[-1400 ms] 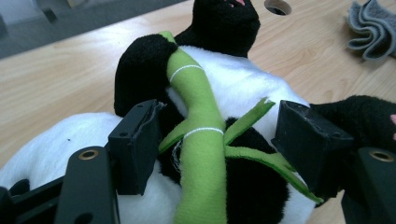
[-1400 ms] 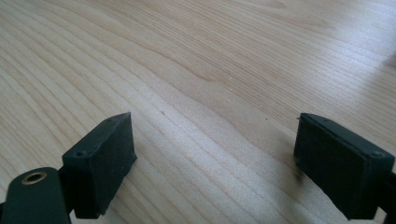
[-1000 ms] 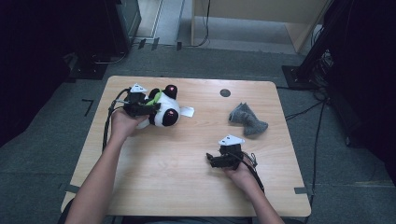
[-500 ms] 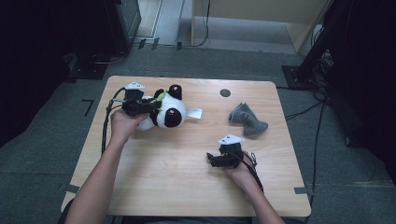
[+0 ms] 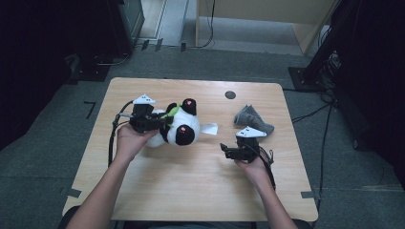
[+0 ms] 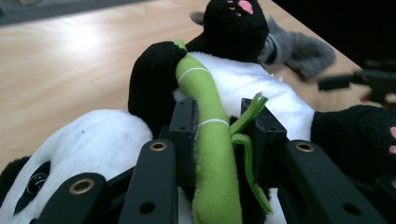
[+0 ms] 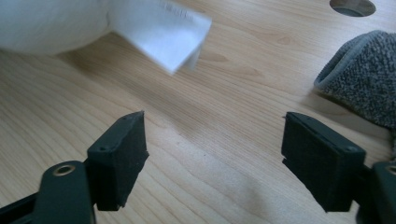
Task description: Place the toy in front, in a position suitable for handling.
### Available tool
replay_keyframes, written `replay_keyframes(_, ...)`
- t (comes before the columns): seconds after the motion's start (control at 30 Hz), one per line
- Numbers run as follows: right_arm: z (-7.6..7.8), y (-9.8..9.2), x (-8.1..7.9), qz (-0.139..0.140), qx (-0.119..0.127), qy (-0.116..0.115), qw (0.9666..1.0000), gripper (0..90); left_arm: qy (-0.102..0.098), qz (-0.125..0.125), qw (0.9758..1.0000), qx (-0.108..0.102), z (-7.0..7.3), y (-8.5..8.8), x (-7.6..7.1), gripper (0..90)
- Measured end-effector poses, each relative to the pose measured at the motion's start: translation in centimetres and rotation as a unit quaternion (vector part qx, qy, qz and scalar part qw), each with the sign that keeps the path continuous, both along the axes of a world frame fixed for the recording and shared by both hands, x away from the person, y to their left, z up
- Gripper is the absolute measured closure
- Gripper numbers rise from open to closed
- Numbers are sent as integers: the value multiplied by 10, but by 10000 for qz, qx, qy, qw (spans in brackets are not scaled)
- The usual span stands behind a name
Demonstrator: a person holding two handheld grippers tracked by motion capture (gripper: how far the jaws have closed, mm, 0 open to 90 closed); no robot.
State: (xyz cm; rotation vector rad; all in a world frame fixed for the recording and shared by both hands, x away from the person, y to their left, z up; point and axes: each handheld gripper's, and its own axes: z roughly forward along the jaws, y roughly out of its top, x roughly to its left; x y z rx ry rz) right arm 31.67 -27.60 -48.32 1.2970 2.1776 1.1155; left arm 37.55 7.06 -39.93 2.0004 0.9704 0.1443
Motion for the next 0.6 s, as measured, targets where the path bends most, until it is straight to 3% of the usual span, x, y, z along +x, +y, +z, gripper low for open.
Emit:
replay_keyframes(0.1, 4, -2, 2, -23, -125, -94, 9999, 215, 60, -109, 9999, 22, -3, -6, -11, 674)
replay_keyframes(0.2, 6, -8, 6, -84, -91, -133, 9998, 224, 222, -157, 9994, -193, -6, -11, -19, 674)
replay_keyframes(0.27, 7, -11, 8, -60, -16, -148, 9999, 248, 195, -224, 9993, -206, -7, -17, -26, 674)
replay_keyframes(0.37, 13, -15, 14, -127, -113, -282, 9995, 248, 150, -314, 9993, -136, -9, -26, -37, 674)
replay_keyframes(0.43, 14, -20, 17, -210, -99, -367, 9991, 261, 136, -310, 9992, -203, -11, -30, -43, 673)
replay_keyframes(0.5, 15, -27, 21, -265, -43, -328, 9991, 287, 149, -274, 9990, -331, -16, -33, -48, 671)
replay_keyframes(0.6, 16, -36, 29, -215, 100, -222, 9995, 329, 208, -315, 9988, -315, -20, -39, -56, 672)
